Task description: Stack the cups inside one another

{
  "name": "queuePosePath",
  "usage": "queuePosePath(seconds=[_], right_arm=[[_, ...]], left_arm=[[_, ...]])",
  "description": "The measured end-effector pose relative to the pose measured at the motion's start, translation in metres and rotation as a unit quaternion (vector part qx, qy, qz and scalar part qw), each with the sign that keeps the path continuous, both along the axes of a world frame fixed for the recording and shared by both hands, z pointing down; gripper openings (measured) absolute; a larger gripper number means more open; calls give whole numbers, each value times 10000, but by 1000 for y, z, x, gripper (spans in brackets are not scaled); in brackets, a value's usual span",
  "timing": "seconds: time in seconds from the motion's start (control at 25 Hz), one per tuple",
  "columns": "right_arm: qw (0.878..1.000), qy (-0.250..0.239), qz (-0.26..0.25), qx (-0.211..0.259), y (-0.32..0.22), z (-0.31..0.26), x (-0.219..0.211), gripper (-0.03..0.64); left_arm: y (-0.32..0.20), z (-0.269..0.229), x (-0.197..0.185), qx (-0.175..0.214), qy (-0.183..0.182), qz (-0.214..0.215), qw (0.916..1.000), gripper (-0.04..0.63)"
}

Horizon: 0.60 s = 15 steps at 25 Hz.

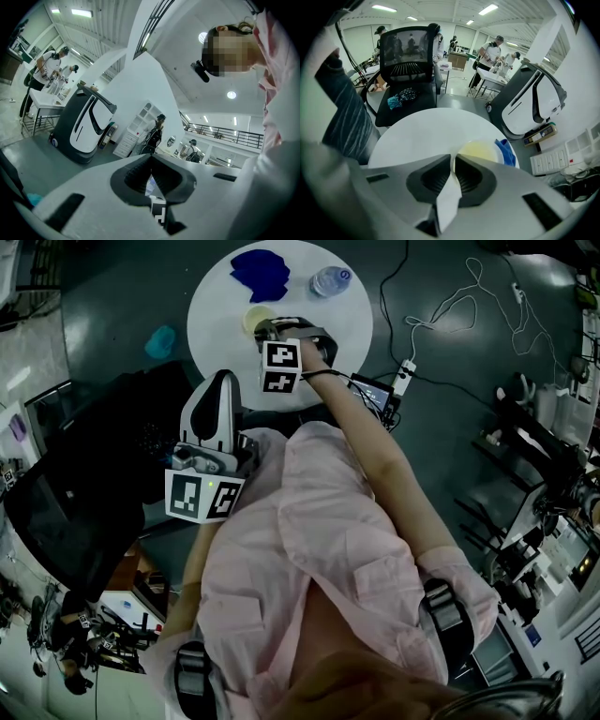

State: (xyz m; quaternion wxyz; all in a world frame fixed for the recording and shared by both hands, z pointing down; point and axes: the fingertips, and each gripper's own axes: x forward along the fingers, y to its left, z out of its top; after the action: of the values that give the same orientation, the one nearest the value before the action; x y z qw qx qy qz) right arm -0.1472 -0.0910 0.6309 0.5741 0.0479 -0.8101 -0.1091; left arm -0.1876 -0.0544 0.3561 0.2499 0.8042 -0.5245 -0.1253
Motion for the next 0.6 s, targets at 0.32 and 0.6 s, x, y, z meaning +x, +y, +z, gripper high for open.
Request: queuePosePath(seconds=[0.32,0.6], right_arm=[[10000,26,-8,-60,-1,5,-2,46],[10000,-12,56,-13,-4,4,-4,48]], left_arm=[[0,-1,0,-14,2,-14,10000,20],[1,0,-2,-11,26,-49,10000,20]])
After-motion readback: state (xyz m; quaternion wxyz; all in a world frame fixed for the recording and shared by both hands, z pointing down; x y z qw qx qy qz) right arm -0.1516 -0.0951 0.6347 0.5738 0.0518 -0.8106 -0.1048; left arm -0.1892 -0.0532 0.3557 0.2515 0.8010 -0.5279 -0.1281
